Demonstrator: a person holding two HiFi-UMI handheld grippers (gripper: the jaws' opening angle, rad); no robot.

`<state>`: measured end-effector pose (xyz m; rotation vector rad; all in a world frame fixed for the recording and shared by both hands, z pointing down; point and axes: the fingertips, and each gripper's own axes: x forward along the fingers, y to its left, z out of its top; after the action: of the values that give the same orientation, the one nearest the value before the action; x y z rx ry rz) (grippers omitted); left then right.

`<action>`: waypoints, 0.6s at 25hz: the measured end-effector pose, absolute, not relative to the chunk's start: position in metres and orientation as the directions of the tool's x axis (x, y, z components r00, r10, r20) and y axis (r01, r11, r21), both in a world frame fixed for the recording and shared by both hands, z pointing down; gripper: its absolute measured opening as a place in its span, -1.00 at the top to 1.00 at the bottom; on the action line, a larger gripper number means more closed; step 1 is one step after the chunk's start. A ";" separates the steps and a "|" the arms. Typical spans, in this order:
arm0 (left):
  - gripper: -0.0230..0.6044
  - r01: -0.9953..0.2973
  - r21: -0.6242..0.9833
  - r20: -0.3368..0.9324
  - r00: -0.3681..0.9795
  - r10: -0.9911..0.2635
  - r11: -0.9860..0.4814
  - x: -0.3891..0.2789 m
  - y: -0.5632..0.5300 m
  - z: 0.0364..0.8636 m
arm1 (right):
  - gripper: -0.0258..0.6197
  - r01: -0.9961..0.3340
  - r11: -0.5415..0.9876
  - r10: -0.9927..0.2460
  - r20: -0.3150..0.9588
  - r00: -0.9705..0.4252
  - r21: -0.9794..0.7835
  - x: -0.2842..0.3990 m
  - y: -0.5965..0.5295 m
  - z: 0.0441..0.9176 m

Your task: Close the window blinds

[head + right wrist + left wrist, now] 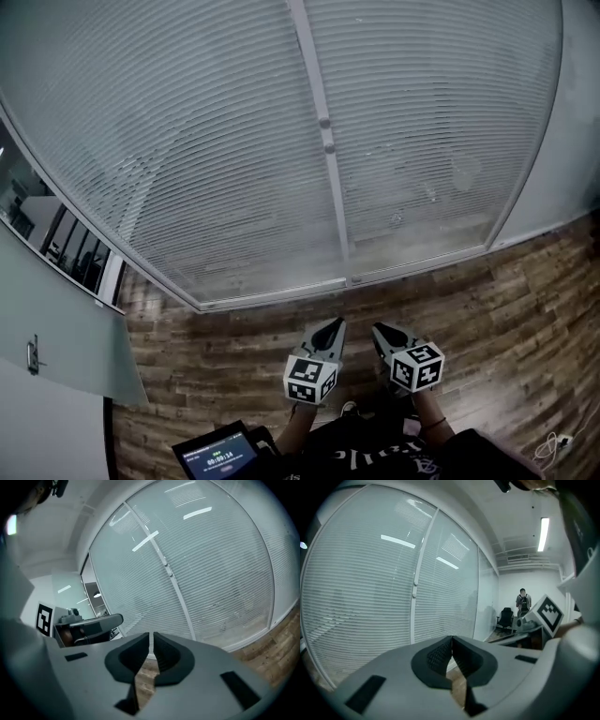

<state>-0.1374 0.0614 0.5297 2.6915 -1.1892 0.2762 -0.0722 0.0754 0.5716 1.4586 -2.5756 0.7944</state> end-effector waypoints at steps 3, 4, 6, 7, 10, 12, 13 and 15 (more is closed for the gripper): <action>0.91 -0.735 0.108 0.219 0.675 -0.705 -0.670 -0.143 0.092 0.527 | 0.80 -0.824 0.417 -0.774 0.325 -0.543 -0.383 -0.083 0.113 0.573; 0.91 -0.736 0.109 0.213 0.674 -0.707 -0.669 -0.144 0.101 0.527 | 0.80 -0.824 0.422 -0.772 0.327 -0.545 -0.378 -0.085 0.123 0.573; 0.91 -0.737 0.113 0.213 0.673 -0.708 -0.667 -0.144 0.119 0.528 | 0.80 -0.824 0.425 -0.770 0.329 -0.547 -0.376 -0.087 0.142 0.571; 0.91 -0.736 0.116 0.216 0.674 -0.706 -0.667 -0.144 0.128 0.528 | 0.80 -0.824 0.423 -0.770 0.330 -0.547 -0.378 -0.086 0.150 0.571; 0.91 -0.737 0.125 0.216 0.674 -0.707 -0.664 -0.138 0.154 0.530 | 0.80 -0.823 0.425 -0.769 0.330 -0.547 -0.377 -0.082 0.175 0.570; 0.91 -0.743 0.132 0.207 0.668 -0.715 -0.656 -0.133 0.171 0.529 | 0.80 -0.817 0.444 -0.761 0.326 -0.561 -0.368 -0.079 0.192 0.568; 0.91 -0.748 0.135 0.206 0.663 -0.720 -0.650 -0.130 0.181 0.529 | 0.80 -0.813 0.456 -0.756 0.324 -0.569 -0.363 -0.077 0.201 0.567; 0.91 -0.758 0.140 0.212 0.652 -0.728 -0.638 -0.122 0.202 0.531 | 0.80 -0.805 0.474 -0.745 0.325 -0.583 -0.358 -0.071 0.223 0.566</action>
<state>-0.1222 0.2024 0.5307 2.6541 -1.2108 0.1995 -0.0711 0.2235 0.5658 1.3685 -2.5887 0.7303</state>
